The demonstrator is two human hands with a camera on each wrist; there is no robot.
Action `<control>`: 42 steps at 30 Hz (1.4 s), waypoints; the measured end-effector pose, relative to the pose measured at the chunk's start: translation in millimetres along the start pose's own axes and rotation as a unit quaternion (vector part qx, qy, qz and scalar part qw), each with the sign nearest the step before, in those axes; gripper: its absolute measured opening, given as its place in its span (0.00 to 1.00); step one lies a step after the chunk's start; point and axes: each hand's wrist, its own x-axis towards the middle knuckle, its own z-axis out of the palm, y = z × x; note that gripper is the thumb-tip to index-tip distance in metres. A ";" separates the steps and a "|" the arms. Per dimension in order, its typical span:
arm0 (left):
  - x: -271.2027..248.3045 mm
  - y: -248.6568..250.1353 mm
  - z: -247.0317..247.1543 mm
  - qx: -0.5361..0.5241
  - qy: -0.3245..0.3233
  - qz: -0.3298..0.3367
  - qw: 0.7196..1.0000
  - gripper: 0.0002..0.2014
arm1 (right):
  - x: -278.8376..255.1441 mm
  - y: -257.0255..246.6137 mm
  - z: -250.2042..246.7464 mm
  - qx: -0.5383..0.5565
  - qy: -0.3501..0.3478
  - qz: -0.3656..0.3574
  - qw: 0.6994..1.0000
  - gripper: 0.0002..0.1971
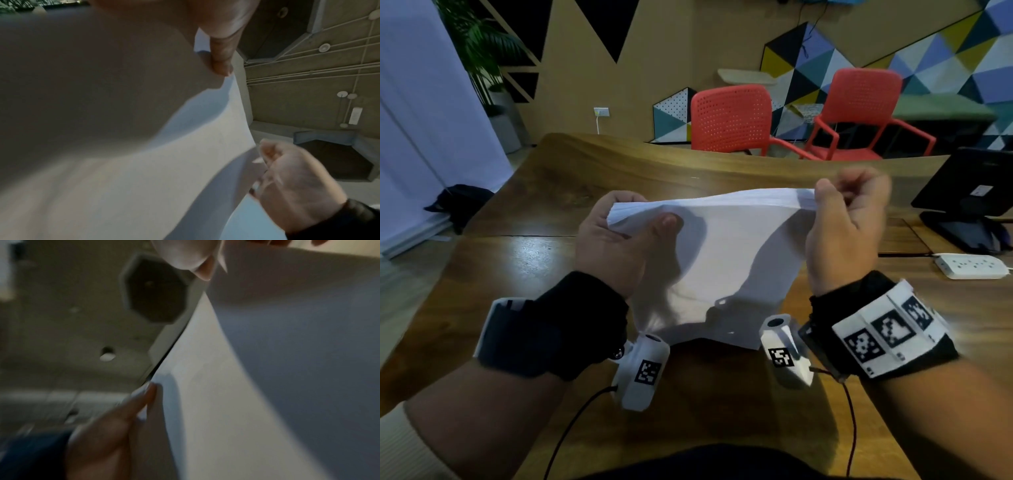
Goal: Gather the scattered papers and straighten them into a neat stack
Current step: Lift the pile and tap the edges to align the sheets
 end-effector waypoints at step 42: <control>1.9 -51.8 -36.4 0.057 0.077 -0.024 0.995 0.25 | 3.2 65.6 -63.6 0.095 -0.026 0.151 0.984 0.14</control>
